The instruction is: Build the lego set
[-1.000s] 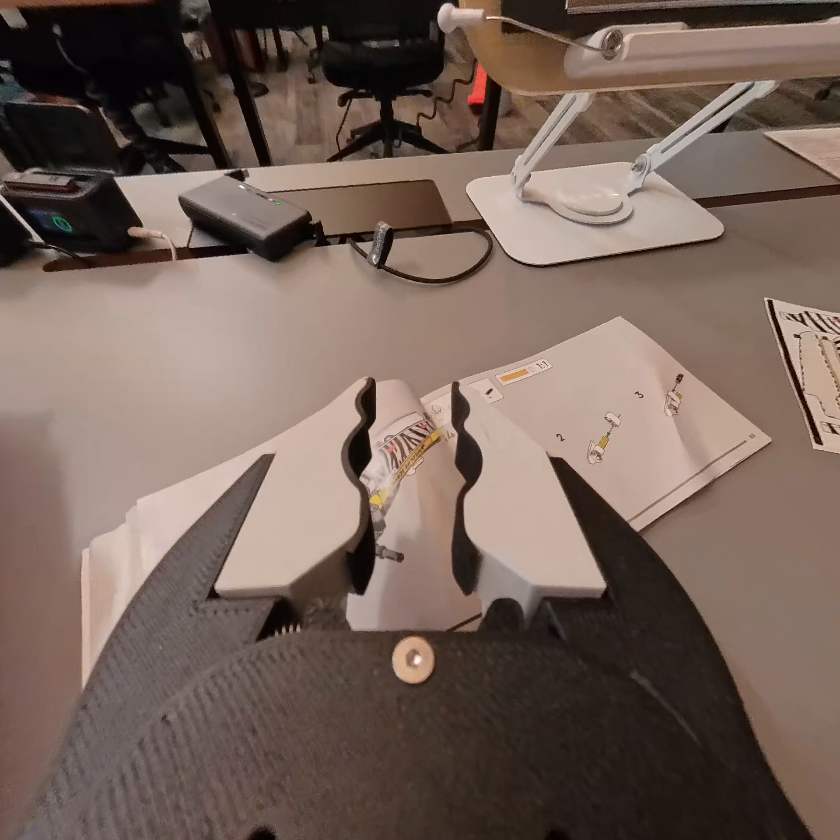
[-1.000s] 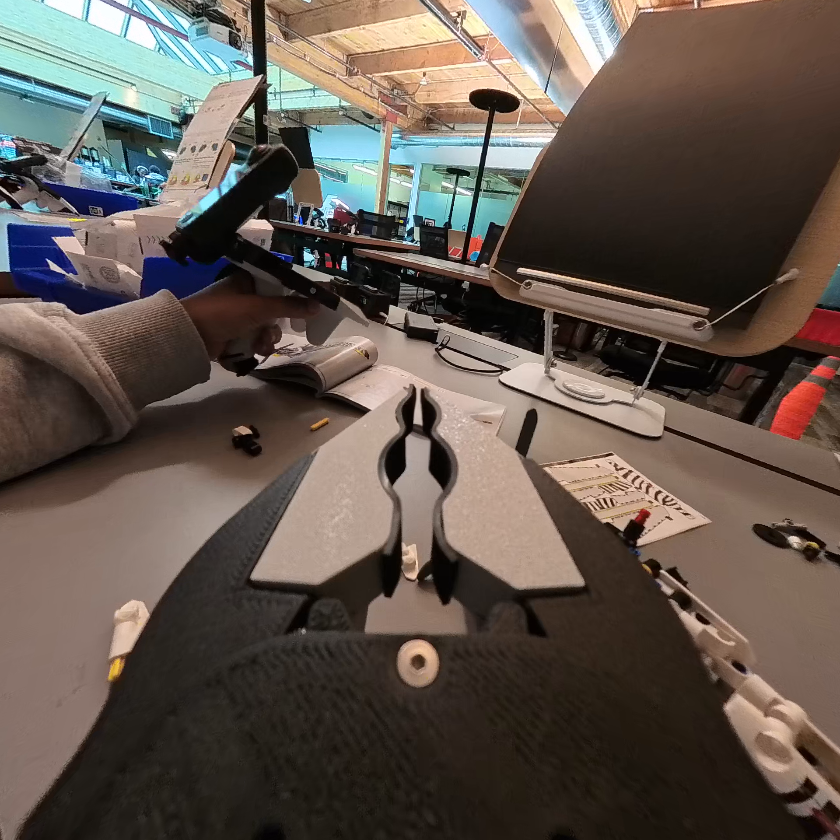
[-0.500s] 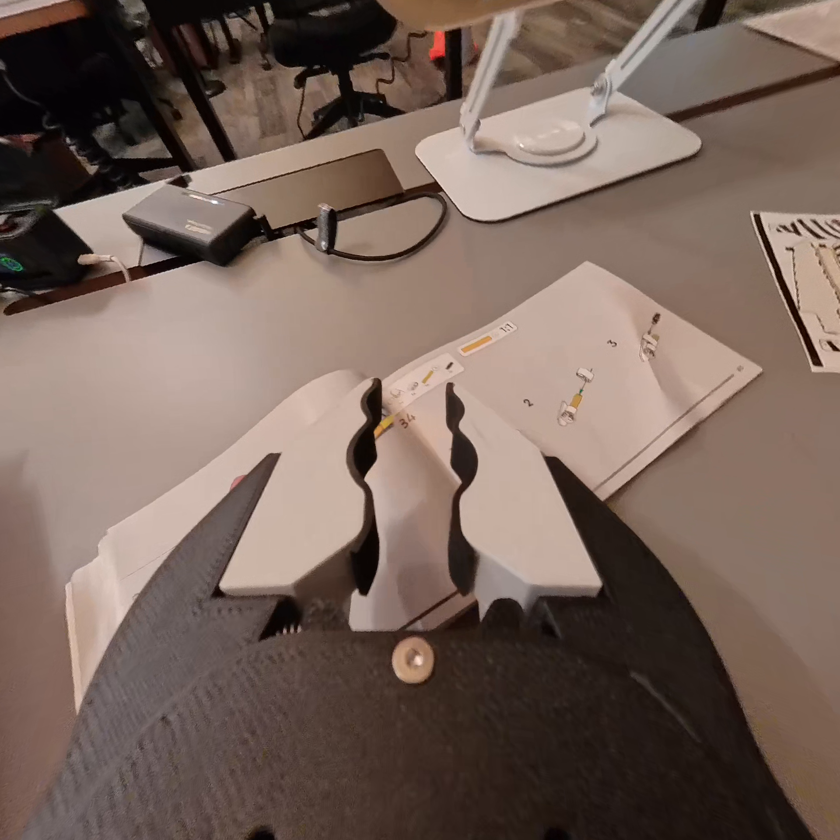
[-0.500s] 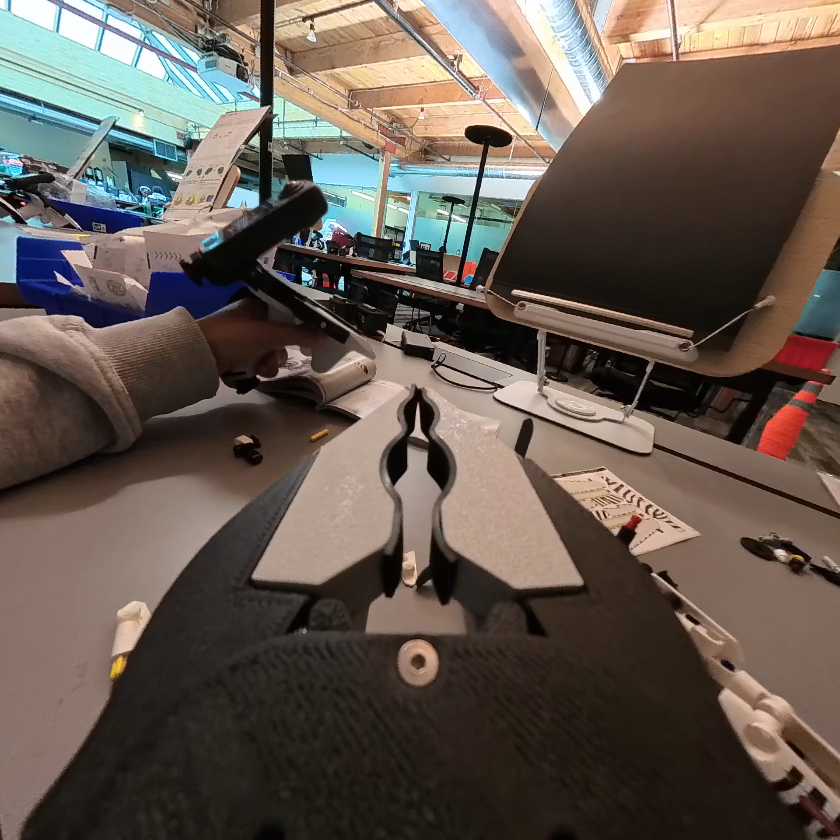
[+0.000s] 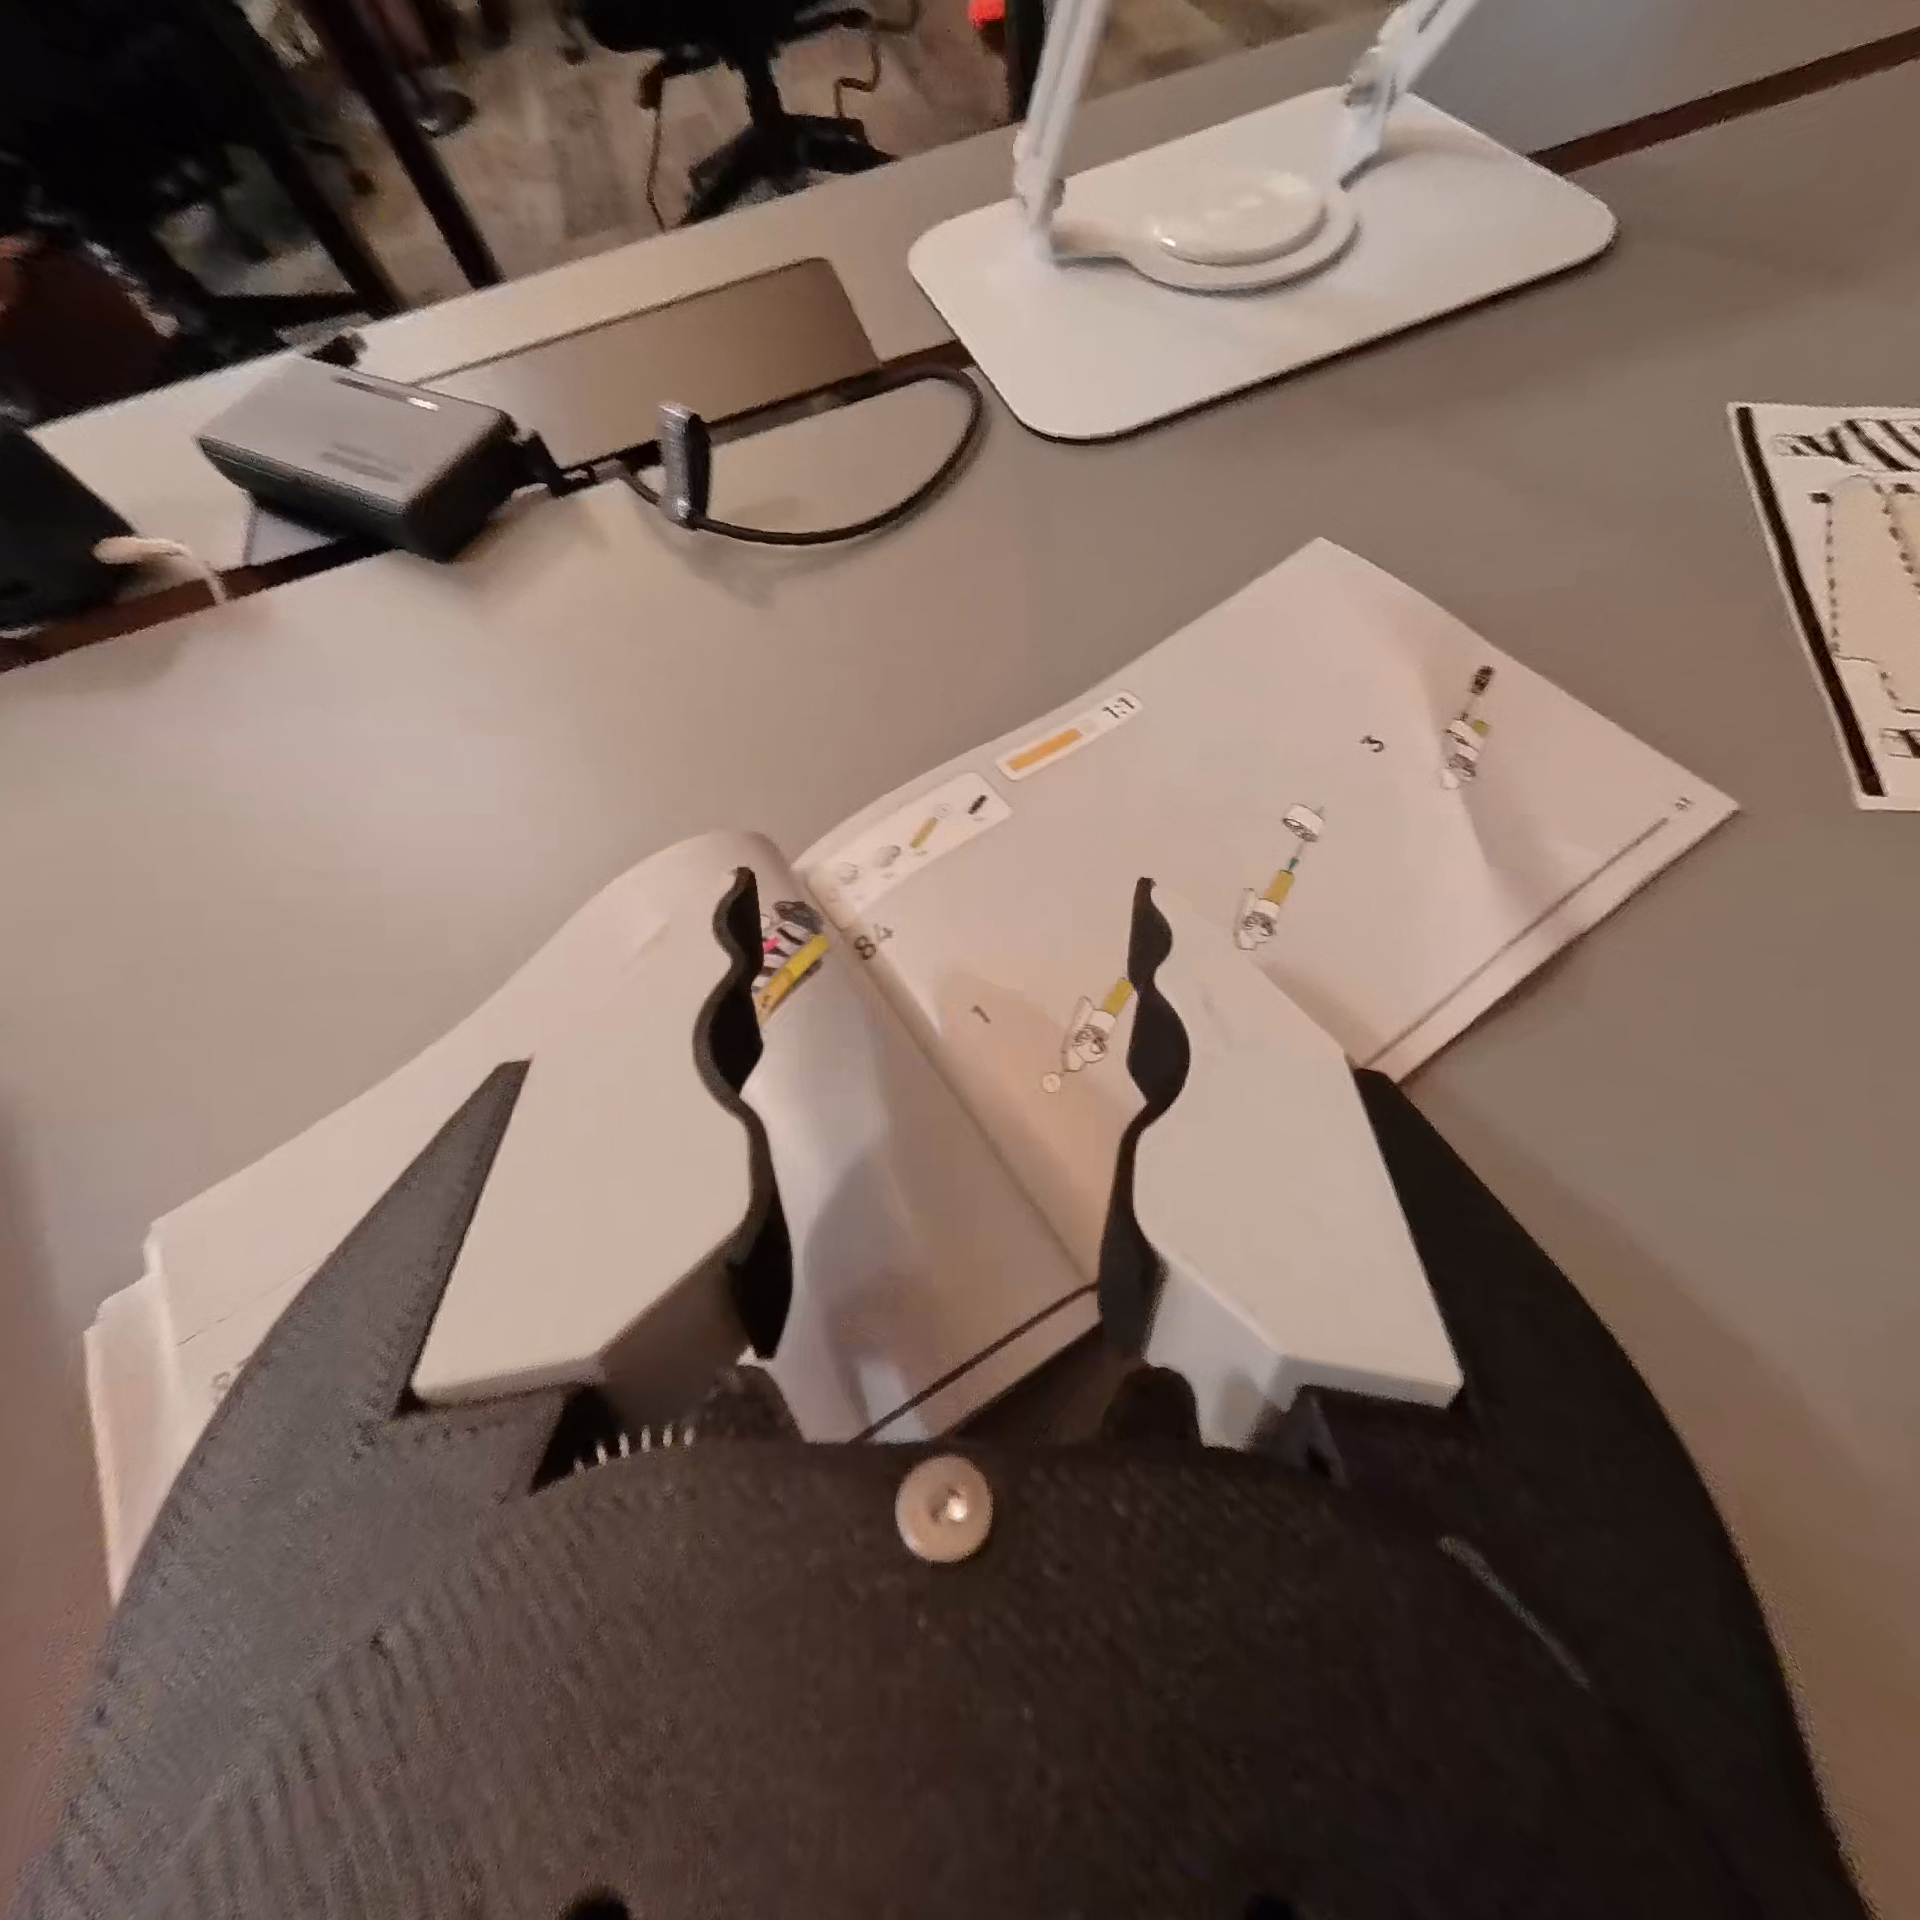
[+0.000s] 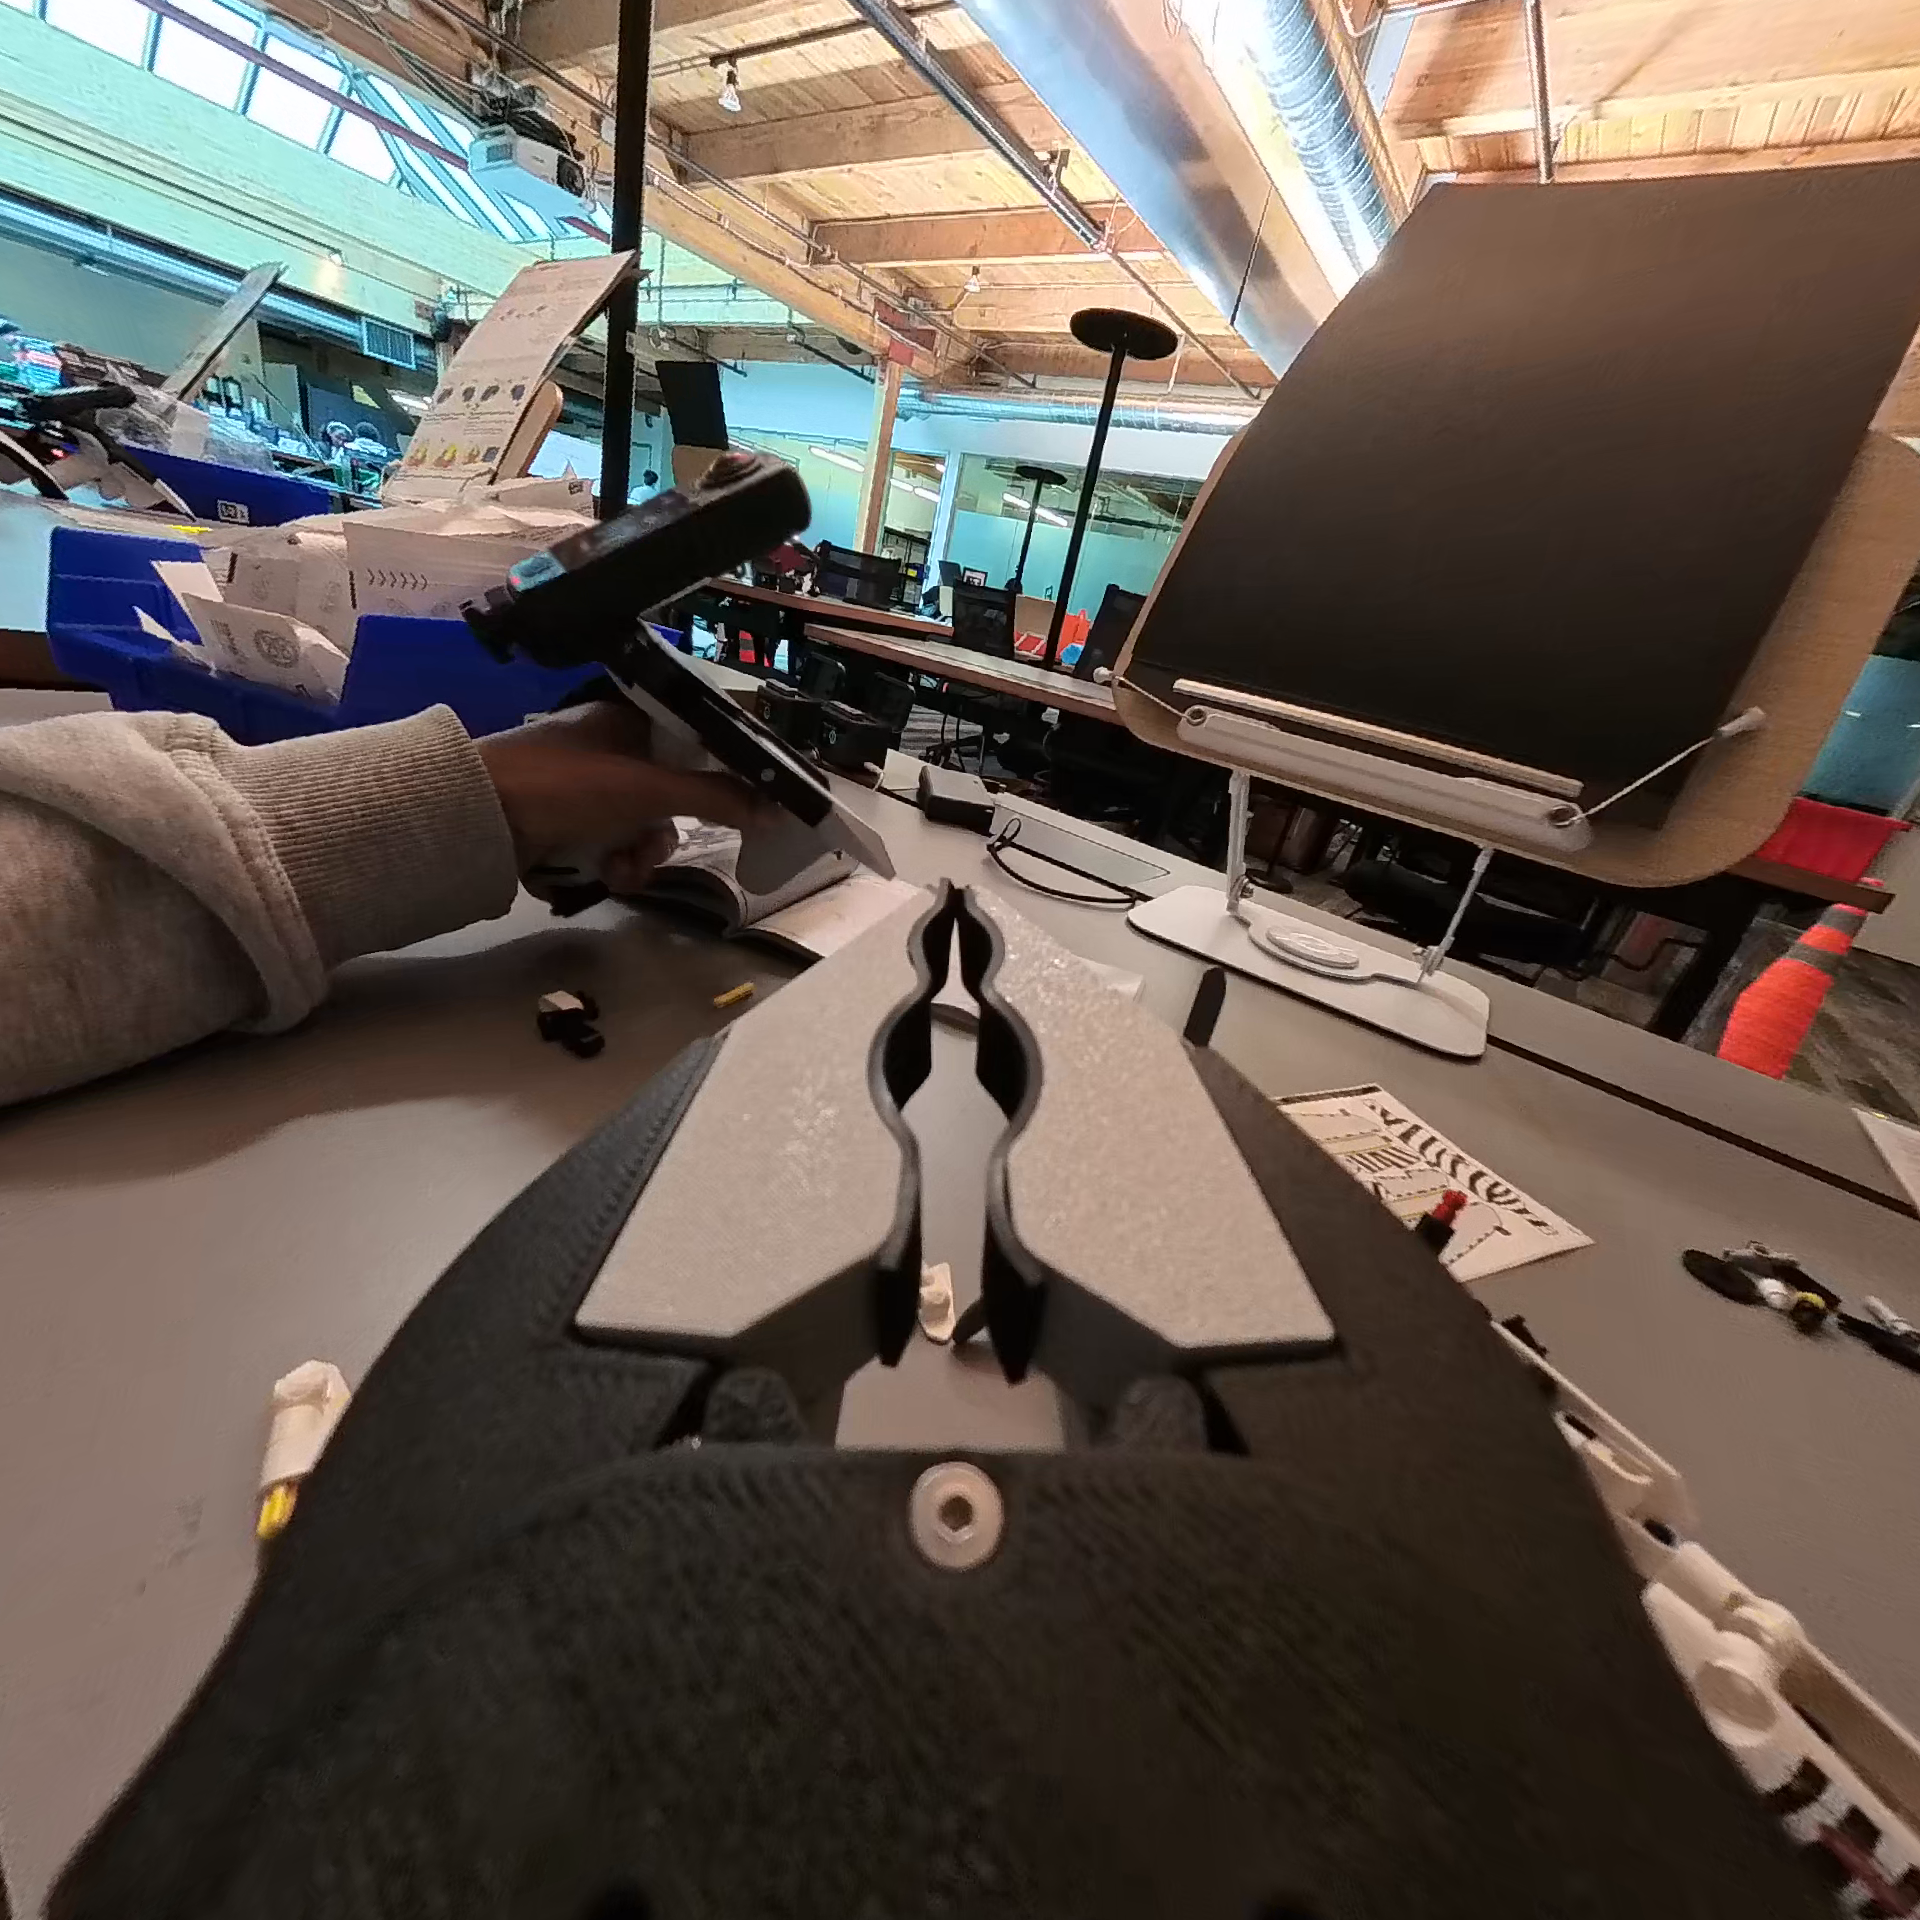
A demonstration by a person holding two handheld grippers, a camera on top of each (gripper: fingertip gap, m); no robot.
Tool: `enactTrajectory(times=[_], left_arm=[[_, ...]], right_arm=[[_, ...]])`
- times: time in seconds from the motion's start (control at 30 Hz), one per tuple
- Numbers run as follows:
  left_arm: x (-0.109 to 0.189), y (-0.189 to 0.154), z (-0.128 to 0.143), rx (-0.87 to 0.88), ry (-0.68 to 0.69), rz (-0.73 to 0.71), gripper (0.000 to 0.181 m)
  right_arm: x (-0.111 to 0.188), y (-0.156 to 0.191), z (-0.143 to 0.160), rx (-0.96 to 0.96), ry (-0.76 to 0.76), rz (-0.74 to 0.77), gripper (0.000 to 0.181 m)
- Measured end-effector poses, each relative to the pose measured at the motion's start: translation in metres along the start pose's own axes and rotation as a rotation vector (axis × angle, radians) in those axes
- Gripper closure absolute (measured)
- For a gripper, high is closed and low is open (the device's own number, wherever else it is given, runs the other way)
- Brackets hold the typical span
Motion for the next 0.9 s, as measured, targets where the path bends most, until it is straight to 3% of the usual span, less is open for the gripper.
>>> enactTrajectory(times=[0.23, 0.33, 0.5, 0.7, 0.8, 0.9], left_arm=[[0.003, -0.005, -0.002, 0.016, -0.02, 0.024, 0.111], [0.004, -0.021, -0.001, 0.075, 0.005, 0.111, 0.111], [-0.013, -0.06, 0.005, 0.054, 0.162, 0.22, 0.105], [-0.039, -0.08, 0.002, -0.049, 0.268, 0.17, 0.099], [-0.039, -0.079, 0.003, -0.03, 0.27, 0.199, 0.107], [-0.035, -0.076, 0.003, -0.026, 0.276, 0.191, 0.134]], right_arm=[[0.0, 0.001, 0.001, 0.009, -0.001, -0.002, 0.181], [0.0, 0.001, 0.001, 0.012, 0.001, -0.004, 0.181], [-0.001, 0.002, 0.002, 0.014, 0.009, -0.009, 0.181], [-0.003, 0.002, 0.003, 0.011, 0.02, -0.02, 0.181], [-0.002, 0.002, 0.004, 0.015, 0.018, -0.021, 0.181], [-0.002, 0.003, 0.004, 0.022, 0.02, -0.025, 0.181]])
Point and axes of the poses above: each gripper's, where its closed fingertips meet, x back along the fingers, z out of its underside, y = z × x across the jaws, the point moved 10 cm from there along x, back along the fingers, and after that the axes turned 6 degrees about x, right-handed, at the moved point
